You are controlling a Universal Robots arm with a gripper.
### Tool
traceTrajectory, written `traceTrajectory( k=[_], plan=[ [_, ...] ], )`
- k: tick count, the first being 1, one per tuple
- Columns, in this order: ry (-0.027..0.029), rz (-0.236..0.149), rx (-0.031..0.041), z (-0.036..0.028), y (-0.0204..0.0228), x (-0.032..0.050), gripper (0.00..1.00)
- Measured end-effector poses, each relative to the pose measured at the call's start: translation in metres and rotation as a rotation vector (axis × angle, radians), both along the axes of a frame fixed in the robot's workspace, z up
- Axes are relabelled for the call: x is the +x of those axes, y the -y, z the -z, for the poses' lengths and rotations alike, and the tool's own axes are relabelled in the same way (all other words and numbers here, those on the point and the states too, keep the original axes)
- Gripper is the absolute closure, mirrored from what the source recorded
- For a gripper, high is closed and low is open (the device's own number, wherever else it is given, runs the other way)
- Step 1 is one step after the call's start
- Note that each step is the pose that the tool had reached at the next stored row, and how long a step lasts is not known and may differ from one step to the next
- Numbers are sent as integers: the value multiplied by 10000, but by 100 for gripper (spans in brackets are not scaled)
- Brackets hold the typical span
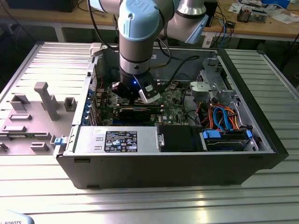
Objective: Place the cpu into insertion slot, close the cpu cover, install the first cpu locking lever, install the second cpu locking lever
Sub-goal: 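Install the second cpu locking lever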
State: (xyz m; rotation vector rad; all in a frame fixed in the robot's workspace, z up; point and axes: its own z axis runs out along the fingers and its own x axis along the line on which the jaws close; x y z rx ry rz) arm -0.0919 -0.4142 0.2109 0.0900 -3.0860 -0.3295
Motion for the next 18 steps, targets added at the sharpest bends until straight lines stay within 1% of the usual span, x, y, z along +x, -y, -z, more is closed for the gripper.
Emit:
traceTrajectory(
  k=[3,4,6,8,9,12,14,16,18],
  plan=[
    [0,-3,100,23,-1,-11,89],
    [-1,-1,170,42,0,-20,89],
    [-2,-2,239,55,1,-25,89],
    [-1,-1,326,70,0,-31,89],
    [-1,1,386,85,-1,-32,89],
    [-1,0,490,114,0,-32,89],
    [-1,0,536,133,1,-32,89],
    [-1,-1,554,144,-1,-31,89],
    [-2,-1,555,151,-7,-32,89]
  ],
)
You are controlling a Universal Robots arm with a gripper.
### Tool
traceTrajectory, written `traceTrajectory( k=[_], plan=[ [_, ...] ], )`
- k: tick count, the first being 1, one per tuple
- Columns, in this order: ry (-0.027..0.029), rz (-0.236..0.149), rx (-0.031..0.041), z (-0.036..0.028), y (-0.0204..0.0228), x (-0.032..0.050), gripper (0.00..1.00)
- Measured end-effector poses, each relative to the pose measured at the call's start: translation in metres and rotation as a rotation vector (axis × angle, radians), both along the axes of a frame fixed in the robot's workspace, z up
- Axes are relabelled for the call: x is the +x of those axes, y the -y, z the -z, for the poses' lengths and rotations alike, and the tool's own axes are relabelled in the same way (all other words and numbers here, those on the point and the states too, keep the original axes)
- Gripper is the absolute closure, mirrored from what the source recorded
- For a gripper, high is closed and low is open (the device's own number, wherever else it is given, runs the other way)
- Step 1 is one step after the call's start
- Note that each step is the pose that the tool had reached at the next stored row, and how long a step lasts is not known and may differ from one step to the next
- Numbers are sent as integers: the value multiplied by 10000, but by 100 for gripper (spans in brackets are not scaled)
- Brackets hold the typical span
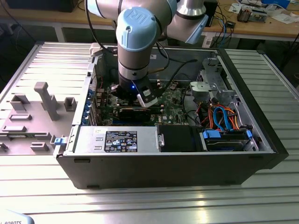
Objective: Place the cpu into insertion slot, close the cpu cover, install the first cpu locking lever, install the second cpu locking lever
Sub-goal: 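Install the second cpu locking lever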
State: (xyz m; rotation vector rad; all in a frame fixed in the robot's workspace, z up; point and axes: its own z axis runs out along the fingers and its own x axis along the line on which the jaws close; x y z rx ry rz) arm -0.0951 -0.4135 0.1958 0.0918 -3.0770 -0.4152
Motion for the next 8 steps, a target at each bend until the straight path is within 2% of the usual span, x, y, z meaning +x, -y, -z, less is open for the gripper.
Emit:
traceTrajectory(
  k=[2,5,6,8],
  plan=[
    [0,-1,-7,2,-7,0,89],
    [7,3,-239,4,-13,0,89],
    [5,2,-357,0,-10,0,89],
    [8,0,-396,-14,-14,-1,89]
  ],
)
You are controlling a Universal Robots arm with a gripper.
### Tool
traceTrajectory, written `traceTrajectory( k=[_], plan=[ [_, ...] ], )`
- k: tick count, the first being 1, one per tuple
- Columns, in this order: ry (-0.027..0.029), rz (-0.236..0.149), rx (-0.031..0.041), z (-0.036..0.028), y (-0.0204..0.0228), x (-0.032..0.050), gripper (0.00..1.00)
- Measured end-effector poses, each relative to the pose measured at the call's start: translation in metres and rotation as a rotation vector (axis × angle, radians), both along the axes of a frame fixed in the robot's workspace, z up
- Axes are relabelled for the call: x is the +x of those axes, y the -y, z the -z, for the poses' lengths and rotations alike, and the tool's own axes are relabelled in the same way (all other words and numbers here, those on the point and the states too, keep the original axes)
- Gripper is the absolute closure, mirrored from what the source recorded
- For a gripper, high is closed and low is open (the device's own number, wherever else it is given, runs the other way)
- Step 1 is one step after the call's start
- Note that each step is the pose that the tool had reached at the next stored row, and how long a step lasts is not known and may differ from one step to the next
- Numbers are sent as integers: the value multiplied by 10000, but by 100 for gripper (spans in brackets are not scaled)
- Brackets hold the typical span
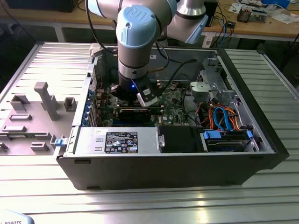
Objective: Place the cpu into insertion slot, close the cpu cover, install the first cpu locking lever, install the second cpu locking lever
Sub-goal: 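Install the second cpu locking lever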
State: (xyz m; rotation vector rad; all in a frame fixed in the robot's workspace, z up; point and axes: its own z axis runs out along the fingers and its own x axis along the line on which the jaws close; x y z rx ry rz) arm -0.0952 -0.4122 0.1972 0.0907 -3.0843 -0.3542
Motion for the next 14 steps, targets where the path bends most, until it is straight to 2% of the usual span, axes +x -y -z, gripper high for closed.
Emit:
traceTrajectory(
  k=[2,6,8,14],
  plan=[
    [-11,0,-24,-35,-15,-4,89],
    [-6,0,-9,-81,-41,-6,89],
    [-7,0,-10,-137,-45,-7,89],
    [-7,2,-10,-142,-45,-6,89]
  ],
)
